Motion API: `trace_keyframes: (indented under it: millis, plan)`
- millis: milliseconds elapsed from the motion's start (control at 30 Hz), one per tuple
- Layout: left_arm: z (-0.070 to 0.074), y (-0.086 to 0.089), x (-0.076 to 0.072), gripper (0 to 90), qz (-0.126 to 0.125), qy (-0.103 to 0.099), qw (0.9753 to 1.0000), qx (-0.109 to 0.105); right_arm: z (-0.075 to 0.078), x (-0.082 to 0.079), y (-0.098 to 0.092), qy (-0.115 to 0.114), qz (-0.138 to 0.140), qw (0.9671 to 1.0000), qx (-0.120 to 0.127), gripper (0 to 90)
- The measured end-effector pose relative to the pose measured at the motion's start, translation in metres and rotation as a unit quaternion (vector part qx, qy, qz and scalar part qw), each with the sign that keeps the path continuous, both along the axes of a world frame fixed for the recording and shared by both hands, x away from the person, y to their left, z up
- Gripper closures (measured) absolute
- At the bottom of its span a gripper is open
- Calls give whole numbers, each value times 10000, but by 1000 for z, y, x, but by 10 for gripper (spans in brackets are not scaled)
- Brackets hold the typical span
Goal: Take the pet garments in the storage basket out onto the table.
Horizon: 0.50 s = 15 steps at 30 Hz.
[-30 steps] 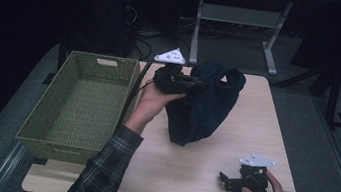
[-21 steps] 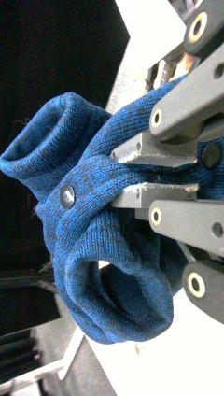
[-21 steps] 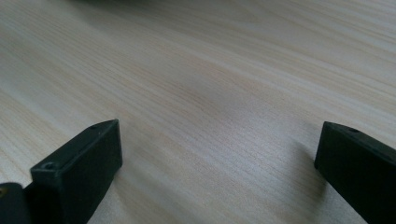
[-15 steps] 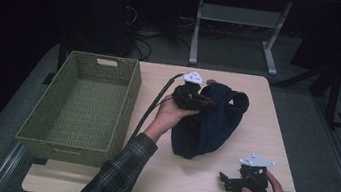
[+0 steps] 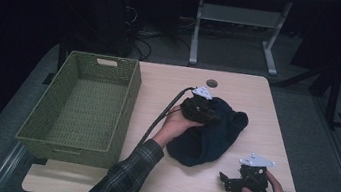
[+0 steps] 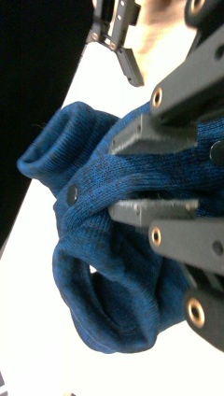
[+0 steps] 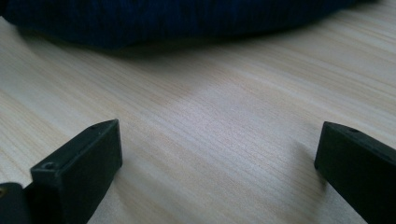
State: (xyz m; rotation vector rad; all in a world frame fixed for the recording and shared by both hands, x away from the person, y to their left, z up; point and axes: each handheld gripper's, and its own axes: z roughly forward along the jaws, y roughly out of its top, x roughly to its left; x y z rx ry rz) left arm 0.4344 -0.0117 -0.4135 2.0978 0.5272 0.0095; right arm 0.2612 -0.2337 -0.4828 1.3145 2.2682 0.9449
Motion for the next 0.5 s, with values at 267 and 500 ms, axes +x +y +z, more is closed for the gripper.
trace_keyframes:
  millis: [267,500]
  plan:
    - [5,5,-2,314,166,-137,9997,149,0,0,0,-1,1,10000,0,5]
    - [10,20,-9,163,385,-161,9990,181,0,0,0,8,-4,10000,8,5]
